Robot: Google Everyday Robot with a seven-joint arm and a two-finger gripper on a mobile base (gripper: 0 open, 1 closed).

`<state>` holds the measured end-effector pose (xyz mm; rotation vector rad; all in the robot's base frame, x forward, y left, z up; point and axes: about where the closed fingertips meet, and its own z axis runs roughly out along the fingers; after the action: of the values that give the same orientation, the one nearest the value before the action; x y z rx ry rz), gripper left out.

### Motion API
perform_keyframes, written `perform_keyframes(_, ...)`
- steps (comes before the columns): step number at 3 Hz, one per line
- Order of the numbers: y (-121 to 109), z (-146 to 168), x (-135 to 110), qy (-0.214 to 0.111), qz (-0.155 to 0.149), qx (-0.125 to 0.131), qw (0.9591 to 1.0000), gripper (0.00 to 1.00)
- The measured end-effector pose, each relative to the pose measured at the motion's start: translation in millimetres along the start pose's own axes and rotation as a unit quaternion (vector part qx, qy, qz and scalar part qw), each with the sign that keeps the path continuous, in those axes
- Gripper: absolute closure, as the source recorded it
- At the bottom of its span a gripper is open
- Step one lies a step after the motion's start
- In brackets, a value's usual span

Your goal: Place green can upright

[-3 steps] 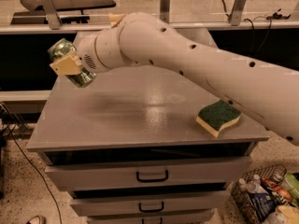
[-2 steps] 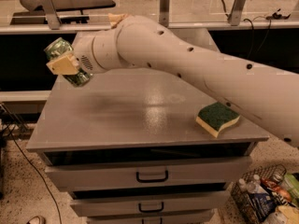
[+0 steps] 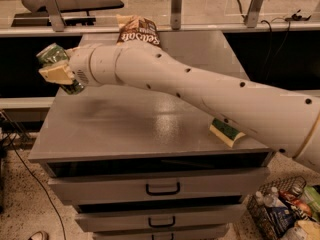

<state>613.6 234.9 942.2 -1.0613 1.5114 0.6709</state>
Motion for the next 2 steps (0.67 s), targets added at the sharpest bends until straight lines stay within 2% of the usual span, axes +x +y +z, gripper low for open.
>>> perform_keyframes(2, 3, 16, 18, -0.044, 0.002, 0.009, 0.9990, 1.00)
